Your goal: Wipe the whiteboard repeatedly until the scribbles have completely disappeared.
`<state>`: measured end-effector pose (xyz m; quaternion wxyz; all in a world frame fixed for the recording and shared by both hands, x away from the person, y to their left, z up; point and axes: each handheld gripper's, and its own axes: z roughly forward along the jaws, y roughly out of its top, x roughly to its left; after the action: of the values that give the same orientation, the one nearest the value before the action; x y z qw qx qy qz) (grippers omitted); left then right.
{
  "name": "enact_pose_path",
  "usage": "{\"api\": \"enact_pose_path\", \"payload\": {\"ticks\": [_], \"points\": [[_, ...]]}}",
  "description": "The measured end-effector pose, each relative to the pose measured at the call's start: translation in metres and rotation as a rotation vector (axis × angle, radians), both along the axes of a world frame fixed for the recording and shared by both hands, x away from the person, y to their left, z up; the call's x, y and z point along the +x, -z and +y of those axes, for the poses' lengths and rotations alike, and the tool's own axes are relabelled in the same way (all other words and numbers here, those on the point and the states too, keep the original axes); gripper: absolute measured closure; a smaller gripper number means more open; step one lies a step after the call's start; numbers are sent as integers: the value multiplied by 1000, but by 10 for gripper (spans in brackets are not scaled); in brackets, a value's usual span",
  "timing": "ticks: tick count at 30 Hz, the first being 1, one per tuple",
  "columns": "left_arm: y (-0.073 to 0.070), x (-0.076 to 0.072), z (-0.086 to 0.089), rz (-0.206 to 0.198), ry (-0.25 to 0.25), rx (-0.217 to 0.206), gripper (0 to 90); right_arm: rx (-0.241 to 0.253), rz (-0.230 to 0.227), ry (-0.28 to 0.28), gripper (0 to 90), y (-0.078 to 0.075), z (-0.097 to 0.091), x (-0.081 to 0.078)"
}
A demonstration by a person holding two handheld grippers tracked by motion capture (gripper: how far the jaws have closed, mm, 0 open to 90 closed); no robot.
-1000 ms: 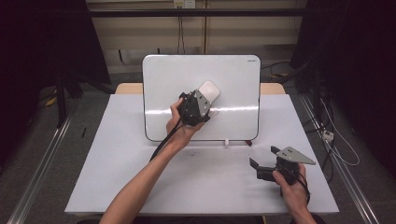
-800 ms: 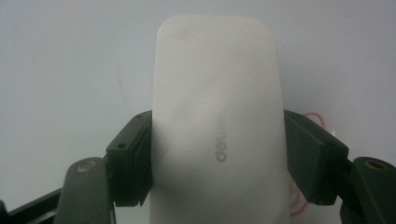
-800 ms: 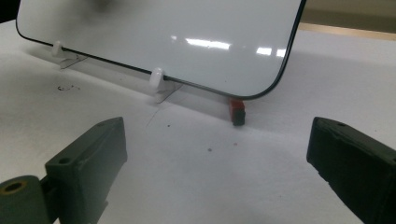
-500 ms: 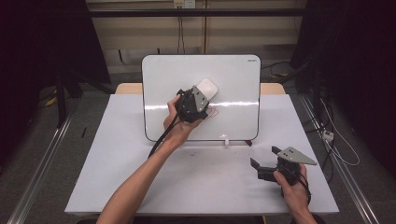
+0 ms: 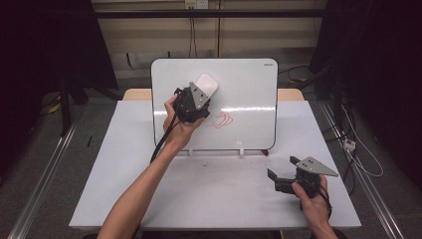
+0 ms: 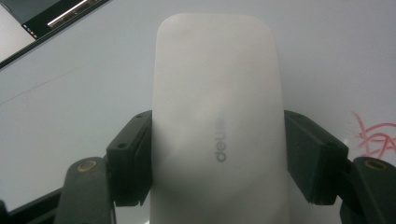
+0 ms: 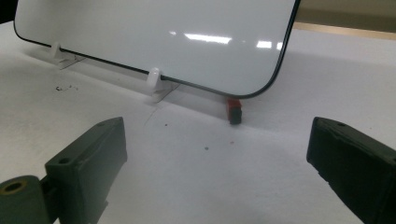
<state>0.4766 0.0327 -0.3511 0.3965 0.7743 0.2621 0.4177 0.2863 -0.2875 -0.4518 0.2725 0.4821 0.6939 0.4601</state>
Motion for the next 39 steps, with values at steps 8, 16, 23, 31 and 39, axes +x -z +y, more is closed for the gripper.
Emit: {"api": "enact_pose_path", "payload": {"ticks": [8, 16, 23, 31, 39], "points": [[18, -15, -8, -11, 30, 37, 312, -6, 1, -7, 52, 0, 2, 1], [33, -31, -26, -11, 95, 105, 312, -3, 9, -8, 52, 0, 4, 2], [46, -44, -38, 1, 136, 132, 312, -5, 0, -8, 52, 0, 3, 2], [37, -35, -36, 8, 136, 132, 312, 1, 3, -6, 52, 0, 1, 1], [14, -16, -30, -2, 98, 123, 312, 5, 6, -6, 52, 0, 1, 1]]}}
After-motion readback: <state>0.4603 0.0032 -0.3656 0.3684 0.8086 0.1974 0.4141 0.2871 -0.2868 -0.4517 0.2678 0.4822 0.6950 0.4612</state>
